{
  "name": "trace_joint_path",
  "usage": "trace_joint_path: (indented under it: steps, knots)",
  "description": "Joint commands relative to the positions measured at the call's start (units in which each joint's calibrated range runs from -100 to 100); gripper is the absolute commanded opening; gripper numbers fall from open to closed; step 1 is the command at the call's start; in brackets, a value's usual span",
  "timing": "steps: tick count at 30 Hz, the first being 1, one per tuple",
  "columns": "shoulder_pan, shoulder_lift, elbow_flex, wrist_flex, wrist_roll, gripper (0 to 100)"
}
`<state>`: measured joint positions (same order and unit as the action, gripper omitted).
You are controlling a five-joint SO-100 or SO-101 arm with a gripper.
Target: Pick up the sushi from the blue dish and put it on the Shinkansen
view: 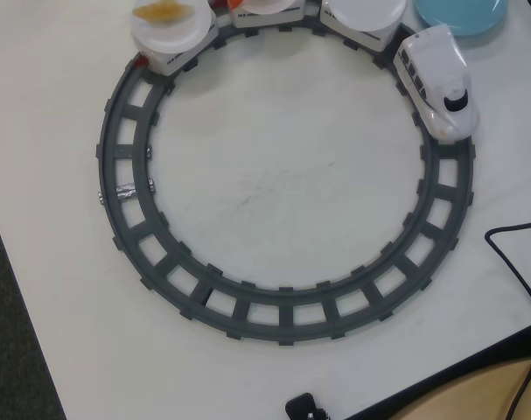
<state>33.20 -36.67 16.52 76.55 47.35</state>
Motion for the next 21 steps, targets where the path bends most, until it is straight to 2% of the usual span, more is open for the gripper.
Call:
trace_joint_path:
  steps: [1, 10, 21]
  knots:
    - [-3.62, -11.89, 7.35, 0.17, 2.57, 2]
    - [-8.2, -22.83, 20.73, -0.86, 14.85, 2]
    - [-9.43, -10.3, 26.92, -16.35, 21.14, 2]
